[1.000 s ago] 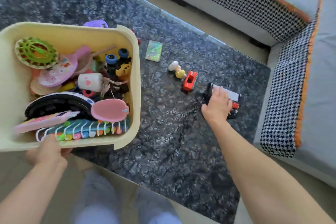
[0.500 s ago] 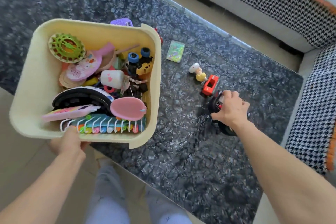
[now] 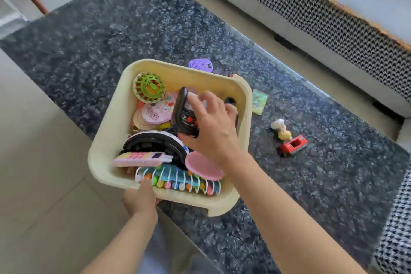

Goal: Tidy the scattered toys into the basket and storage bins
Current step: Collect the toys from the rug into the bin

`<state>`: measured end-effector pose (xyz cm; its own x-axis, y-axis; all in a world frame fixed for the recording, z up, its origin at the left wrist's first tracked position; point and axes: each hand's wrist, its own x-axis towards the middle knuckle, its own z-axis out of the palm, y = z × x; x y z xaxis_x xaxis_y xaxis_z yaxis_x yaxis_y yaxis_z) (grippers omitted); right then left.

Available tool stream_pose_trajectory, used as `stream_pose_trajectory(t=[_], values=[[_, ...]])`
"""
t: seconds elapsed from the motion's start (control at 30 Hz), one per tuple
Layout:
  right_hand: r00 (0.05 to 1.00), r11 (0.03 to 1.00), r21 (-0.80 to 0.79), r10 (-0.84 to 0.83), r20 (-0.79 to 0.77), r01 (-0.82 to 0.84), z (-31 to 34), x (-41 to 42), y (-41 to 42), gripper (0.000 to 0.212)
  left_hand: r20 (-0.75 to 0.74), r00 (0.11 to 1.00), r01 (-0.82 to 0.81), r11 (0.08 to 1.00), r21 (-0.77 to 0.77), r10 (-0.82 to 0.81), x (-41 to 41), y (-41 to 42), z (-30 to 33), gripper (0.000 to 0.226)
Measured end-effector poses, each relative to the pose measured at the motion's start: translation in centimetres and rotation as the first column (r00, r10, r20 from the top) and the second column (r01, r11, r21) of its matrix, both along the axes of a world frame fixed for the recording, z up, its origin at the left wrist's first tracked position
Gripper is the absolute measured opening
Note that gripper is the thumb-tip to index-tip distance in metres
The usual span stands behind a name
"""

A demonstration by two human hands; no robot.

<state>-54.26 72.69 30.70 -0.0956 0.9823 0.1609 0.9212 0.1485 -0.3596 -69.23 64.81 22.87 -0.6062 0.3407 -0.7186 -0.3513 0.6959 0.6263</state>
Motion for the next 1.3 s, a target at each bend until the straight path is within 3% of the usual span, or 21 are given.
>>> stream_pose_trajectory(t=[0.07, 0.13, 0.3, 0.37, 0.43, 0.53, 0.6, 0.7, 0.77, 0.87, 0.9, 0.97, 1.03, 1.1, 1.13, 1.2, 1.27, 1.3], values=[[0.986, 0.972, -0.228, 0.088, 0.143, -0.053, -3.4, -1.1, 1.1, 0.073, -0.007, 1.000, 0.008, 1.000, -0.015, -0.008, -0.2, 0.1, 0.3, 0.008], [0.976, 0.890, -0.453, 0.142, 0.167, -0.052, -6.1, -1.4, 1.4, 0.074, -0.036, 0.999, 0.023, 0.999, -0.032, -0.025, -0.4, 0.2, 0.4, 0.007], [0.884, 0.805, -0.548, 0.407, 0.230, -0.228, -7.5, -0.8, 4.7, 0.075, -0.068, 0.994, 0.073, 0.991, -0.111, -0.081, -0.9, 0.5, -0.5, 0.010], [0.867, 0.795, -0.566, 0.425, 0.259, -0.220, -7.6, -0.7, 4.8, 0.079, -0.051, 0.996, 0.070, 0.984, -0.161, -0.079, -1.0, 0.4, -0.7, 0.019], [0.900, 0.824, -0.545, 0.345, 0.267, -0.155, -7.9, -1.2, 2.9, 0.089, -0.039, 0.996, 0.069, 0.984, -0.163, -0.076, -1.1, 0.4, -0.6, 0.029], [0.917, 0.875, -0.480, 0.243, 0.316, -0.067, -8.3, -2.4, 2.1, 0.106, -0.039, 0.996, 0.072, 0.987, -0.145, -0.078, -1.2, 0.7, -0.6, 0.024], [0.916, 0.864, -0.502, 0.234, 0.326, -0.042, -8.5, -2.9, 3.1, 0.101, -0.040, 0.995, 0.082, 0.986, -0.144, -0.089, -1.3, 0.9, -0.6, 0.015], [0.926, 0.843, -0.534, 0.249, 0.283, -0.064, -8.4, -2.9, 3.7, 0.091, -0.033, 0.996, 0.072, 0.987, -0.142, -0.078, -1.5, 0.8, -0.8, 0.022], [0.966, 0.826, -0.554, 0.217, 0.143, -0.104, -8.1, -2.5, 3.3, 0.084, -0.053, 0.996, 0.068, 0.986, -0.149, -0.077, -1.9, 1.2, -0.6, 0.018], [0.984, 0.951, -0.309, -0.036, -0.177, -0.021, -6.6, 0.0, 1.5, 0.063, -0.148, 0.984, 0.076, 0.986, -0.149, -0.098, -2.7, 2.2, -0.1, 0.016], [0.963, 0.982, -0.170, -0.126, -0.237, 0.086, -6.2, 1.4, 0.8, 0.054, -0.186, 0.978, 0.072, 0.987, -0.142, -0.098, -3.0, 2.7, 0.1, 0.020], [0.920, 0.955, 0.013, -0.283, -0.272, 0.298, -6.2, 5.3, -0.9, 0.040, -0.288, 0.947, 0.093, 0.981, -0.172, -0.140, -3.1, 3.7, 0.4, 0.043], [0.887, 0.915, -0.012, -0.394, -0.240, 0.403, -6.7, 8.9, -2.2, 0.036, -0.446, 0.859, 0.185, 0.965, -0.188, -0.251, -2.7, 4.8, 1.6, 0.064], [0.865, 0.882, -0.112, -0.470, -0.172, 0.457, -7.3, 12.3, -3.6, 0.036, -0.654, 0.651, 0.413, 0.903, -0.120, -0.385, -0.4, 5.2, 3.0, 0.068], [0.853, 0.861, -0.174, -0.502, -0.140, 0.478, -7.7, 13.7, -4.3, 0.036, -0.725, 0.524, 0.560, 0.822, -0.103, -0.448, 1.3, 5.0, 3.5, 0.065], [0.829, 0.806, -0.291, -0.555, -0.069, 0.516, -8.5, 15.6, -5.4, 0.039, -0.725, 0.300, 0.823, 0.553, -0.132, -0.620, 5.5, 4.2, 5.0, 0.055], [0.793, 0.727, -0.392, -0.609, 0.010, 0.563, -9.6, 17.9, -6.1, 0.044, -0.565, 0.127, 0.959, 0.247, -0.141, -0.815, 10.4, 2.8, 5.3, 0.055], [0.775, 0.685, -0.439, -0.630, 0.043, 0.581, -10.0, 18.8, -6.2, 0.048, -0.496, 0.044, 0.976, 0.144, -0.166, -0.867, 12.4, 2.3, 5.0, 0.061]])
